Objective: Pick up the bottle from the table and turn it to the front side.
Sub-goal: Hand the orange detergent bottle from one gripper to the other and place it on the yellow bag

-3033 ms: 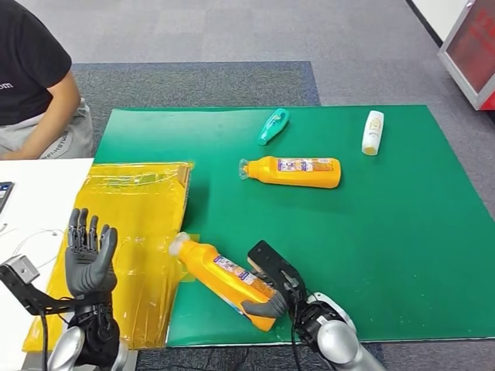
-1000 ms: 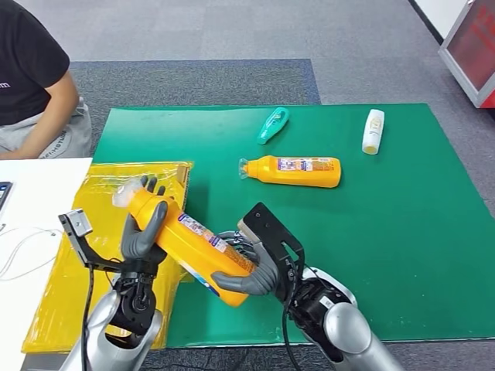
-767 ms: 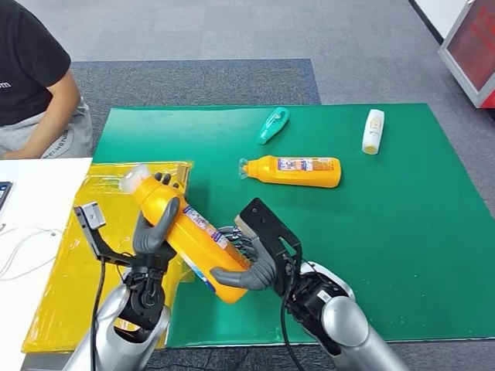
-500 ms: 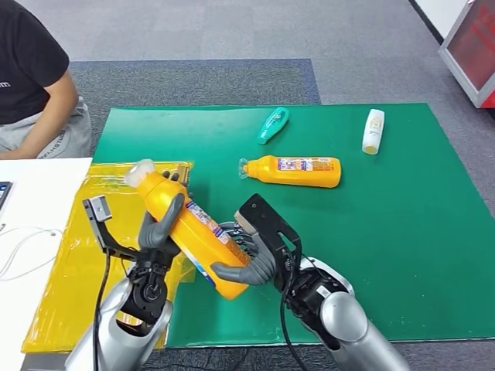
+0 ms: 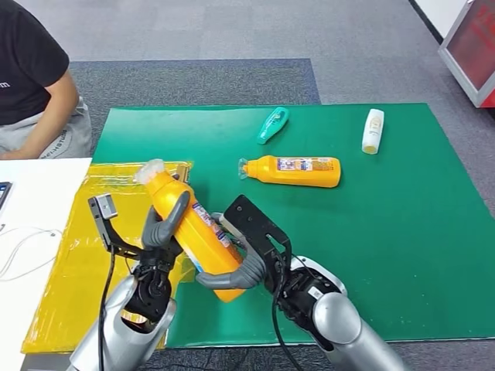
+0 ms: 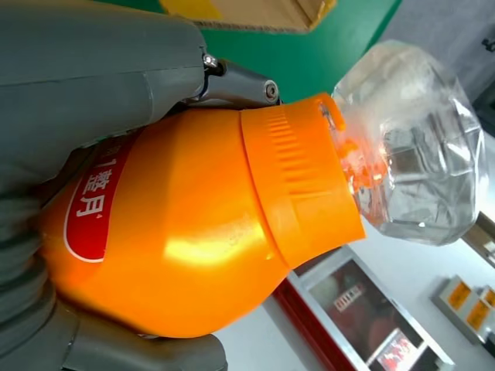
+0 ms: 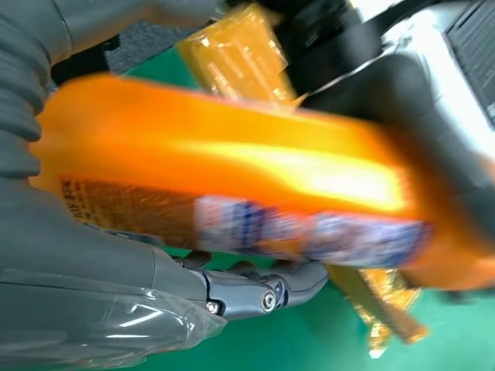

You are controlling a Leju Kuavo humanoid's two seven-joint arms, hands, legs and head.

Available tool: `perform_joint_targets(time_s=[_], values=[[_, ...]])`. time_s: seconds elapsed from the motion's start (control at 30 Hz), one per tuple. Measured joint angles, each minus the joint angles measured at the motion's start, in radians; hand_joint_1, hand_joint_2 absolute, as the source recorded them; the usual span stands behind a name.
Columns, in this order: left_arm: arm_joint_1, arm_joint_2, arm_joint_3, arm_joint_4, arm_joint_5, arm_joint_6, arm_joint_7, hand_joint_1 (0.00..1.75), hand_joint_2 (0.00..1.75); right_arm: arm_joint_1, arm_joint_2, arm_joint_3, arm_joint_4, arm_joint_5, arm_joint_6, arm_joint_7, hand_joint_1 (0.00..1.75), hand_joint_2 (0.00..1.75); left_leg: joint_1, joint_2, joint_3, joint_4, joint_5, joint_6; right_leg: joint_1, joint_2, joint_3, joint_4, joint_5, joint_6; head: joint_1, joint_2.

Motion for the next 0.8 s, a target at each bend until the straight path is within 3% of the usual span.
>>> perform_joint_targets(time_s=[0.37,0.6,0.8], values=[[0.026,0.046,0.001,-0.031,-0.112,0.103,0.001,1.75,1.75,0.022,0.004,0.008,-0.003,0.076,-0.066,0.000,0.00,1.75,0.000,0.000,0.000,0.000,0.000,0.000,0.000,0.000,0.000,0.000,0.000,0.000,0.000,0.000],[0.036,0.129,-0.003,-0.035,-0.273,0.143,-0.003,1.75,1.75,0.074,0.003,-0.020,0.004,0.121,-0.119,0.000,0.00,1.75,0.000,0.000,0.000,0.000,0.000,0.000,0.000,0.000,-0.001,0.000,0.000,0.000,0.000,0.000],[0.065,0.233,0.006,-0.059,-0.630,0.077,0.042,1.75,1.75,0.119,0.003,-0.058,0.012,0.161,-0.137,0.000,0.00,1.75,0.000,0.000,0.000,0.000,0.000,0.000,0.000,0.000,-0.001,0.000,0.000,0.000,0.000,0.000]])
